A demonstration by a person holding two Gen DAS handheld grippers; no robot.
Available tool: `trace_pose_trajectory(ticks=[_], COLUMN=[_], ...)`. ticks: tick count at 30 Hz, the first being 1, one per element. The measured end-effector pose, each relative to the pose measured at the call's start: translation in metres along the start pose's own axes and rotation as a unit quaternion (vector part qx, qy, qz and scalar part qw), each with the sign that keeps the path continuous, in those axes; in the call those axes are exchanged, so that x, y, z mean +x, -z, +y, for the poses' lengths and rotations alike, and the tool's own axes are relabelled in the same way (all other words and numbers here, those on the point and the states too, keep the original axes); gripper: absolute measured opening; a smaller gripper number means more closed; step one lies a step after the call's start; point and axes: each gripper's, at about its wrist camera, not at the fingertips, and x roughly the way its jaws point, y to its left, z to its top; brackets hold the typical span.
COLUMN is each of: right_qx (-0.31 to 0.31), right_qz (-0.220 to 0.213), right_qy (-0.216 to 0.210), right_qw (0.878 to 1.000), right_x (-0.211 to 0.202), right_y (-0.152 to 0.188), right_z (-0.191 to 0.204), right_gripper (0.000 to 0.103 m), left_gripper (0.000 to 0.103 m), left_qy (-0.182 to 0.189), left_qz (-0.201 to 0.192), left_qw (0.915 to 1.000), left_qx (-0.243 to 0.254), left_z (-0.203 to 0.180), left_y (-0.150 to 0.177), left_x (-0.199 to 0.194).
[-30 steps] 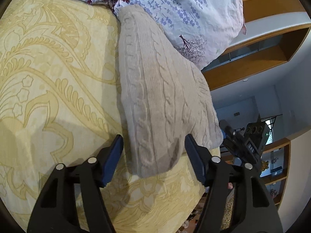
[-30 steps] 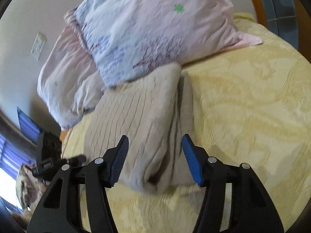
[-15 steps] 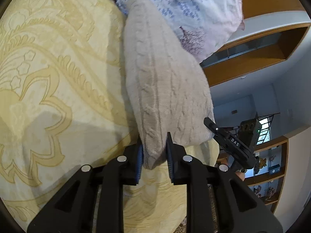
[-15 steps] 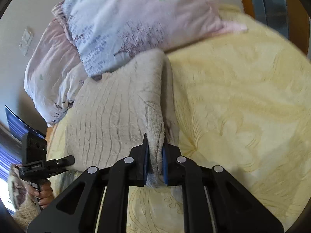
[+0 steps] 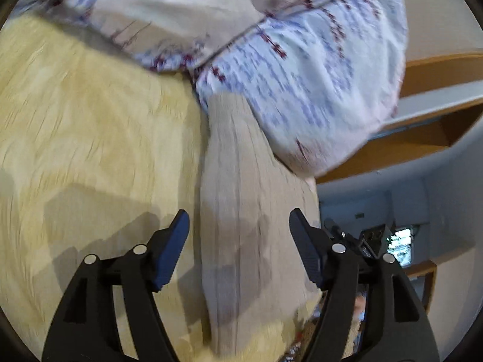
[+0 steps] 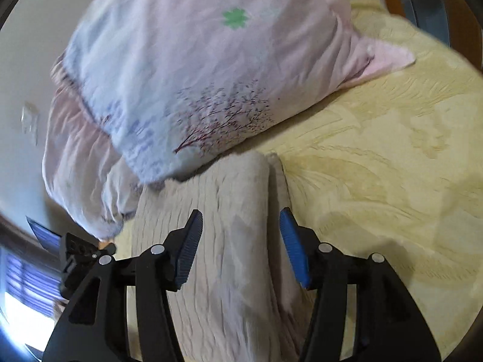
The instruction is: Fold small clothes
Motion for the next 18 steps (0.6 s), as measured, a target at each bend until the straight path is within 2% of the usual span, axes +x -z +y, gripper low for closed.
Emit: trace_pose_trajectory(ticks=[5, 6, 7, 8, 9, 10, 12, 14, 15, 18], right_qx=[0.018, 0.018, 0.014, 0.005, -0.009, -0.021, -0.045, -0.057, -0.059, -0.063], right_qz=[0.025, 0.027, 0.027, 0.027, 0.017, 0.007, -0.037, -0.066, -0.072, -0.045], right_qy=[0.007, 0.004, -0.003, -0.007, -0.005, -0.007, -0.016, -0.014, -0.003, 0.058], right_qw=[1.000, 0.999, 1.000, 1.000, 1.000, 1.000, 0.998, 0.996, 0.996, 0.995], right_x=[0.029, 0.031, 0.034, 0.034, 0.031, 0.027, 0.007, -0.003, -0.003, 0.021], right_y=[-0.017, -0.017, -0.017, -0.016, -0.013, -0.011, -0.007, -0.007, -0.008, -0.010], right_z=[-0.008, -0.008, -0.005, -0.003, 0.002, 0.005, 0.014, 0.017, 0.017, 0.013], right_gripper=[0.055, 0.050, 0.026, 0.016, 0.012, 0.011, 0.010, 0.010, 0.010, 0.010], left_gripper=[0.068, 0.064, 0.048, 0.038, 0.024, 0.013, 0.007, 0.006, 0.005, 0.004], left_qy=[-0.010, -0.008, -0.002, 0.000, -0.001, -0.002, 0.003, 0.003, -0.002, -0.028], left_qz=[-0.002, -0.002, -0.003, -0.001, 0.003, 0.004, -0.010, -0.028, -0.031, -0.024], left_qw=[0.9999, 0.9999, 1.0000, 1.0000, 0.9999, 0.9999, 0.9999, 0.9995, 0.9993, 0.9990], left_qx=[-0.010, -0.010, -0.009, -0.009, -0.010, -0.012, 0.004, 0.017, 0.020, 0.025], left_z=[-0.004, -0.004, -0.005, -0.006, -0.008, -0.007, -0.008, -0.007, -0.006, -0.004], left_y=[-0.032, -0.036, -0.040, -0.043, -0.044, -0.045, -0.044, -0.044, -0.044, -0.045], left_x=[0.028, 0.032, 0.036, 0.039, 0.043, 0.044, 0.038, 0.031, 0.030, 0.036])
